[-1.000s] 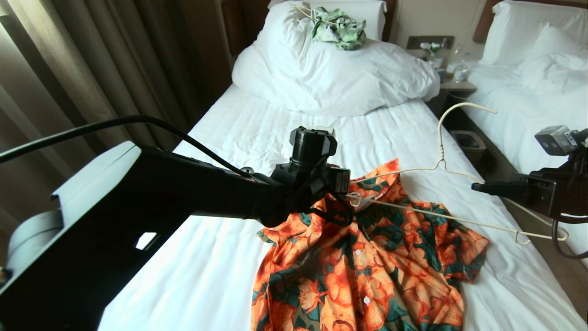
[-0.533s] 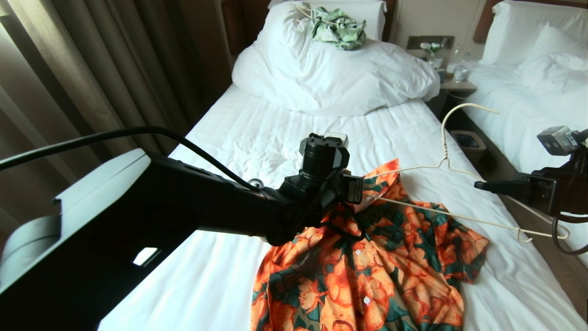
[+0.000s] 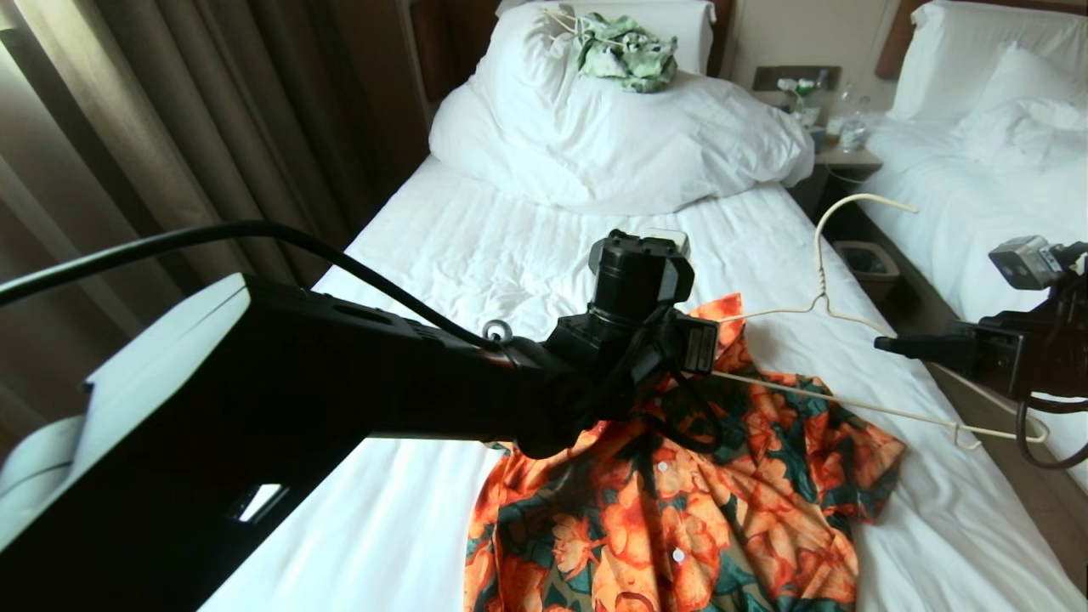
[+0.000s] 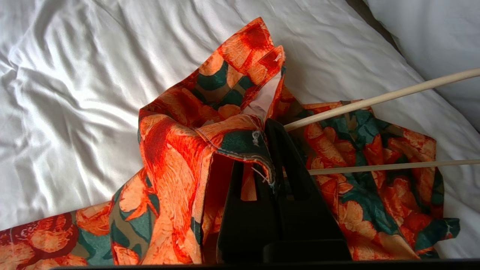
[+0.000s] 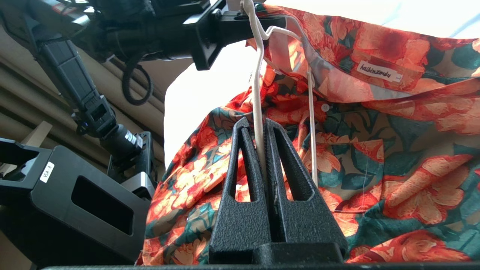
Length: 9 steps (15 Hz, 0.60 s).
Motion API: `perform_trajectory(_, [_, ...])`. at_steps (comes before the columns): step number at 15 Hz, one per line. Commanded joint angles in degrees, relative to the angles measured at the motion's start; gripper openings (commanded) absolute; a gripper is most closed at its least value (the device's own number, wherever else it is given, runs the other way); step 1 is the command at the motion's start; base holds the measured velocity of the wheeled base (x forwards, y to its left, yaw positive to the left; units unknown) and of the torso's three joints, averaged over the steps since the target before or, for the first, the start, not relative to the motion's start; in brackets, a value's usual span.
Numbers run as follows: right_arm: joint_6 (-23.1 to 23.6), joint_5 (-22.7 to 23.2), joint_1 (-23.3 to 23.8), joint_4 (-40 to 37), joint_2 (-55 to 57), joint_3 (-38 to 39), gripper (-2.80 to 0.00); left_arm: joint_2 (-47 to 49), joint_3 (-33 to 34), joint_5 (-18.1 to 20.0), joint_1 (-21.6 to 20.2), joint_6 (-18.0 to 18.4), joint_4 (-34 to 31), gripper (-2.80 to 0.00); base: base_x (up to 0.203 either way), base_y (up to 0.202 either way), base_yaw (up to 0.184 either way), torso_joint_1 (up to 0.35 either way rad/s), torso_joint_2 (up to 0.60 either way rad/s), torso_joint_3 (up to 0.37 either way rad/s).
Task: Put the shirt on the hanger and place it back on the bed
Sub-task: Hook one side of the shirt onto the hanger
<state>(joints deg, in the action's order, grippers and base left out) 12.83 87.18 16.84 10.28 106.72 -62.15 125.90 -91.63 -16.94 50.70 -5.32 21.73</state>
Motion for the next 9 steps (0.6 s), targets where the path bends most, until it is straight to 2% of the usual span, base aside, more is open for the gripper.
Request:
perform_trajectory(1, [0.1,0.5,-0.6,0.1,-0.1,0.3,-2.80,0.8,-4.0,-0.1,1.0,-0.1,-1.6,-2.80,0.000,0.000,0.000,0.000,0.00,0.000])
perform_trajectory(6, [0.1,0.5,-2.1,0.1,-1.7,1.4,-2.80,2.9,-6.1,-0.1,3.1,0.0,-3.4,-2.80,0.000,0.000,0.000,0.000,0.00,0.000])
perform_trajectory(9, [0.2,0.5,-4.3,0.3,-2.4,3.0,-2.80,3.4,-9.9,-0.2,4.0,-0.1,-3.8,-2.80,0.000,0.000,0.000,0.000,0.00,0.000])
